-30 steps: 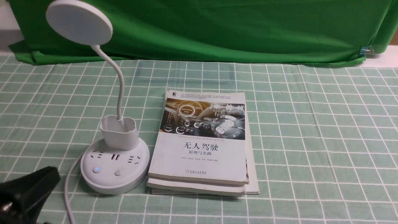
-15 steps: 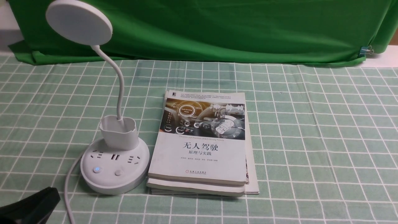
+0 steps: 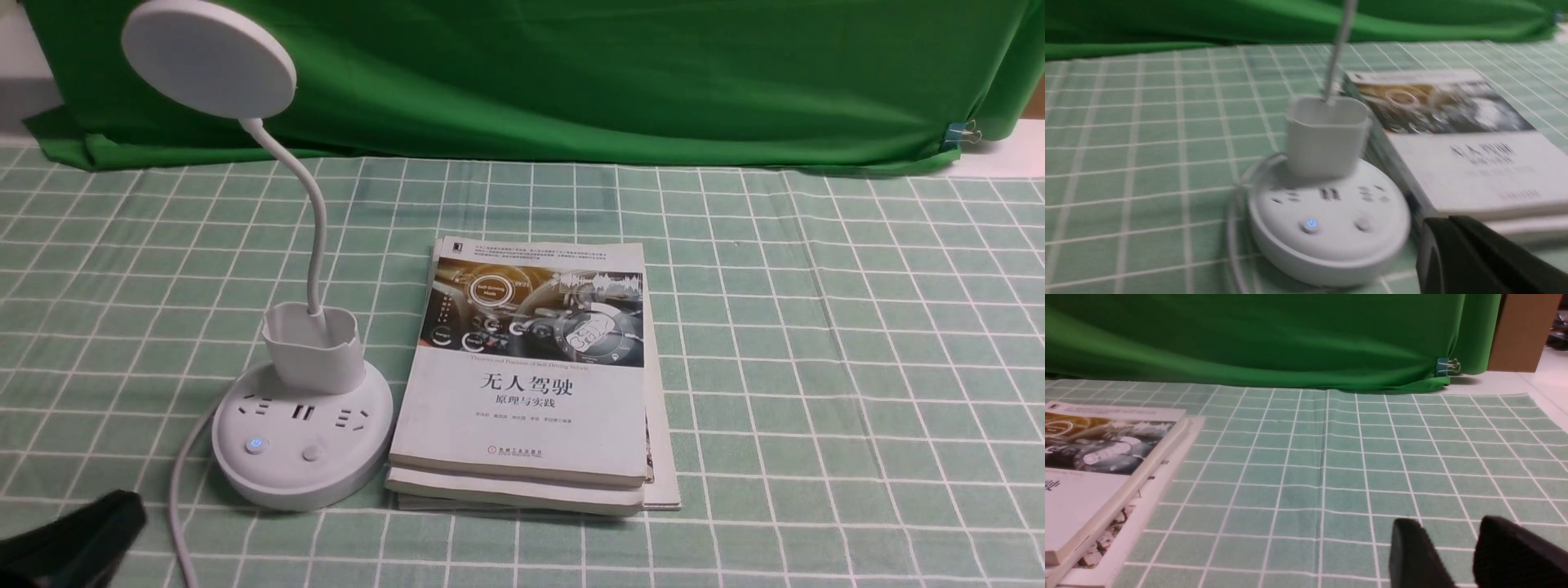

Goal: Turn off the desk lamp on the blue coffee tablecloth by hand.

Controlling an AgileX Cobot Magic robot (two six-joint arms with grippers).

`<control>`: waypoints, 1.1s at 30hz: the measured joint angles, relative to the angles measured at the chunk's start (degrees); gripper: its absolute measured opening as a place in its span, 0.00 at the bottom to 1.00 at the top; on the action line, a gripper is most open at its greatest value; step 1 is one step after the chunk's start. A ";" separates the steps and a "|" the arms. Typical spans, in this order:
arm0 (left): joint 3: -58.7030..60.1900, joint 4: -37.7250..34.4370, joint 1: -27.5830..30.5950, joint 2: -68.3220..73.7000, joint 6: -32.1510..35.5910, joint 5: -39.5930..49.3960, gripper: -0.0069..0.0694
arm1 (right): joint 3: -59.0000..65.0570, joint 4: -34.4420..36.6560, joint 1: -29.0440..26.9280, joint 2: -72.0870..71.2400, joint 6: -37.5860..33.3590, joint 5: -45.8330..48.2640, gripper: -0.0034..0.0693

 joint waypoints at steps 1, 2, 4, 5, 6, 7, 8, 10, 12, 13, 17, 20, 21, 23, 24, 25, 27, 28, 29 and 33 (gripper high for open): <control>0.00 0.13 0.89 -0.41 -0.16 0.00 0.09 | 0.00 0.00 0.00 0.00 0.00 0.00 0.38; 0.00 0.37 2.55 -1.07 -0.31 0.00 0.09 | 0.00 0.00 0.00 0.00 0.00 0.00 0.38; 0.12 1.22 5.99 -3.19 -0.58 -0.05 0.09 | 0.00 0.00 0.00 0.00 0.00 0.00 0.38; 0.20 1.28 6.65 -3.70 -0.65 -0.17 0.09 | 0.00 0.00 0.00 0.00 0.00 0.00 0.38; 0.71 1.40 8.74 -5.58 -0.66 -0.61 0.09 | 0.00 0.00 0.00 0.00 0.00 0.00 0.38; 1.32 1.47 9.92 -6.95 -0.78 -0.86 0.09 | 0.00 0.00 0.00 0.00 0.00 0.00 0.38; 2.36 1.63 11.01 -8.83 -1.11 -1.28 0.09 | 0.00 0.00 0.00 0.00 0.00 0.00 0.38; 3.70 1.91 11.70 -10.41 -1.71 -1.87 0.09 | 0.00 0.00 0.00 0.00 0.00 0.00 0.38; 5.38 3.85 12.31 -12.07 -4.10 -2.21 0.09 | 0.00 0.00 0.00 0.00 0.00 0.00 0.38; 5.77 5.33 12.35 -12.25 -6.03 -2.13 0.09 | 0.00 0.00 0.00 0.00 0.00 0.00 0.38; 5.78 8.37 12.42 -12.53 -12.12 3.89 0.09 | 0.00 0.00 0.00 0.00 0.00 0.00 0.38; 5.84 8.90 12.42 -12.53 -12.89 6.38 0.09 | 0.00 0.00 0.00 0.00 0.00 0.00 0.38; 5.84 8.95 12.42 -12.53 -12.71 6.59 0.09 | 0.00 0.00 0.00 0.00 0.00 0.00 0.38; 5.84 8.95 12.42 -12.53 -12.15 6.78 0.09 | 0.00 0.00 0.00 0.00 0.00 0.00 0.38; 5.84 8.95 12.42 -12.53 -11.79 6.79 0.09 | 0.00 0.00 0.00 0.00 0.00 0.00 0.38; 5.84 8.95 12.42 -12.53 -11.43 6.85 0.09 | 0.00 0.00 0.00 0.00 0.00 0.00 0.38; 5.84 8.95 12.42 -12.53 -11.23 6.91 0.09 | 0.00 0.00 0.00 0.00 0.00 0.00 0.38; 5.84 8.95 12.42 -12.53 -11.21 6.96 0.09 | 0.00 0.00 0.00 0.00 0.00 0.00 0.38; 5.84 8.95 12.42 -12.53 -11.21 6.96 0.09 | 0.00 0.00 0.00 0.00 0.00 0.00 0.38; 5.84 8.95 12.42 -12.53 -11.21 6.96 0.09 | 0.00 0.00 0.00 0.00 0.00 0.00 0.38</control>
